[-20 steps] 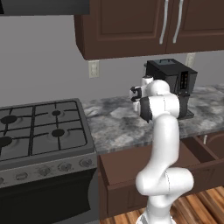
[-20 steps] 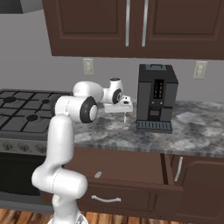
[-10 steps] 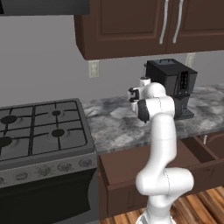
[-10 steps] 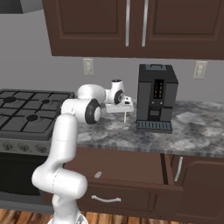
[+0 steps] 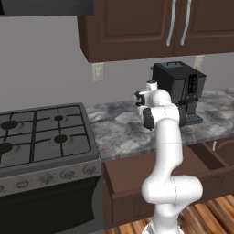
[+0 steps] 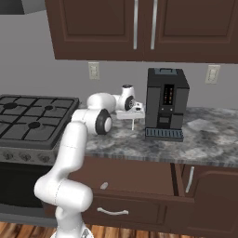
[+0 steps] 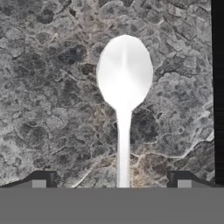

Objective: Organize the utensils by type. Pick up the wooden spoons from the counter and place them in the open cabinet. Then pick up the metallic utensils from the counter and place them in the open drawer.

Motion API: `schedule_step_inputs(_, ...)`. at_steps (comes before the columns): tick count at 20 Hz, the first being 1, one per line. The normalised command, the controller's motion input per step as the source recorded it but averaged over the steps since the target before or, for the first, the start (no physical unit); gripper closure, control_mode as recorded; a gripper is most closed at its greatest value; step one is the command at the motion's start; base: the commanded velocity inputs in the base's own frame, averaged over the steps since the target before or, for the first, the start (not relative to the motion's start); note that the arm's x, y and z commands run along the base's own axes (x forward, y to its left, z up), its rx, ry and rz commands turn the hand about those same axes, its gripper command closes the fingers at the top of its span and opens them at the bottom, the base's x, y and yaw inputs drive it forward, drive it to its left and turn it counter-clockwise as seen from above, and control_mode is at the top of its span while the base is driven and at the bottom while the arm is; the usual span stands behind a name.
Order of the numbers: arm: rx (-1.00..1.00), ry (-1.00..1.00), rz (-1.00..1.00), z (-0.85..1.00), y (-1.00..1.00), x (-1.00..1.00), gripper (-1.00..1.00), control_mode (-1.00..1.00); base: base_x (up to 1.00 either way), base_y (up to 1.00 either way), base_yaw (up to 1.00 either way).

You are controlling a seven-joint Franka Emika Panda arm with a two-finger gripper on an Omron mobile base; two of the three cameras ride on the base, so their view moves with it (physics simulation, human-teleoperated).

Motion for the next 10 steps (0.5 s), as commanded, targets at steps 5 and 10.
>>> schedule_step_inputs(5, 0.00, 0.00, 0.00, -0.18, -0.12, 0.05, -1.00, -1.00, 0.00, 0.00, 0.00)
schedule_step_inputs(10, 0.02, 0.03, 0.00, -0.29, -0.01, 0.10, -1.00, -1.00, 0.00, 0.00, 0.00)
